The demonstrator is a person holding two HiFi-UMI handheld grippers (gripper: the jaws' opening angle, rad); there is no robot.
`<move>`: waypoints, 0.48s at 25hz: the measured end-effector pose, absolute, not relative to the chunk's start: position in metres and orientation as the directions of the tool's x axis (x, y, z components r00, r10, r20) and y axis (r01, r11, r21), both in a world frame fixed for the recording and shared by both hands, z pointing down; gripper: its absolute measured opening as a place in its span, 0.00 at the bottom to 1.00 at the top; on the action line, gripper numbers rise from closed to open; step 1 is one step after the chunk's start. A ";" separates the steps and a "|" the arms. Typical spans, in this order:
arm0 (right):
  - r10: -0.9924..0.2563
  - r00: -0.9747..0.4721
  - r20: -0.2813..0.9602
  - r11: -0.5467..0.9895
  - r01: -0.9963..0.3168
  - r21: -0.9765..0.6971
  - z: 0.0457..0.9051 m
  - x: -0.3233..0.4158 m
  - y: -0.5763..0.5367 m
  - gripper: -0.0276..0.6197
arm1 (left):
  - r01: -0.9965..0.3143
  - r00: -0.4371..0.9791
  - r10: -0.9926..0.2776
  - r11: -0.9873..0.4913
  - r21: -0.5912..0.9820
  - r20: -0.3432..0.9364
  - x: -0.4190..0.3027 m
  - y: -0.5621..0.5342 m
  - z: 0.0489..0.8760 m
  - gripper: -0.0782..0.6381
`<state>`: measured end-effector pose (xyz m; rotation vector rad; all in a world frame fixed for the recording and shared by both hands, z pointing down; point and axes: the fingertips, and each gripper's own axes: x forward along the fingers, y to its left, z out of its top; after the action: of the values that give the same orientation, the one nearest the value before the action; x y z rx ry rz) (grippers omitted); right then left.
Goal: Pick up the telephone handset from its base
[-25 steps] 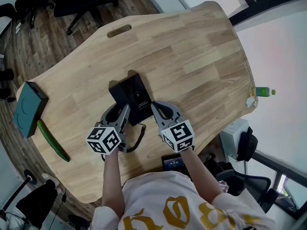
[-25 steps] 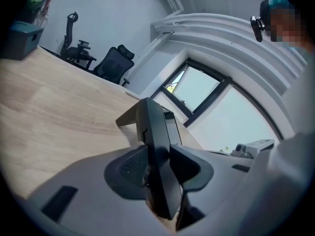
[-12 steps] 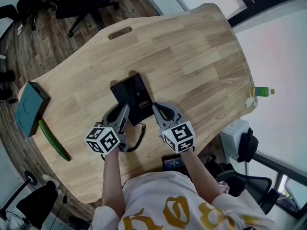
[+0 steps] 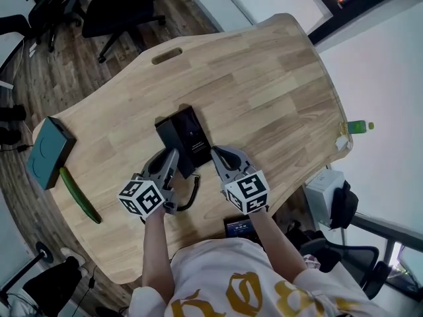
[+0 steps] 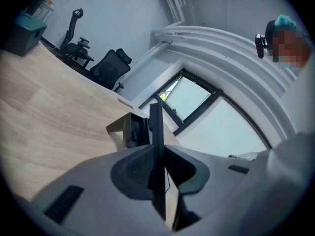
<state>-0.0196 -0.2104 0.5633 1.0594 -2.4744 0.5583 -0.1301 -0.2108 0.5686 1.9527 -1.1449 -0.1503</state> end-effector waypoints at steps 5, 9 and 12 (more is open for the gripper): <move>-0.608 -0.639 0.471 0.644 -0.744 -0.179 0.545 -0.019 -0.201 0.05 | -0.623 0.591 -0.761 -0.221 0.751 0.266 -0.129 -0.199 0.557 0.21; -0.629 -0.638 0.444 0.644 -0.748 -0.161 0.529 -0.017 -0.192 0.05 | -0.604 0.601 -0.764 -0.239 0.760 0.237 -0.128 -0.187 0.539 0.21; -0.649 -0.632 0.424 0.639 -0.755 -0.147 0.518 -0.015 -0.186 0.05 | -0.585 0.610 -0.764 -0.255 0.770 0.211 -0.127 -0.178 0.525 0.21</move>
<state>-0.0146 -0.1857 0.5176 1.1220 -2.5296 0.4475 -0.1269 -0.1778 0.5248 1.9558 -1.0694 -0.2562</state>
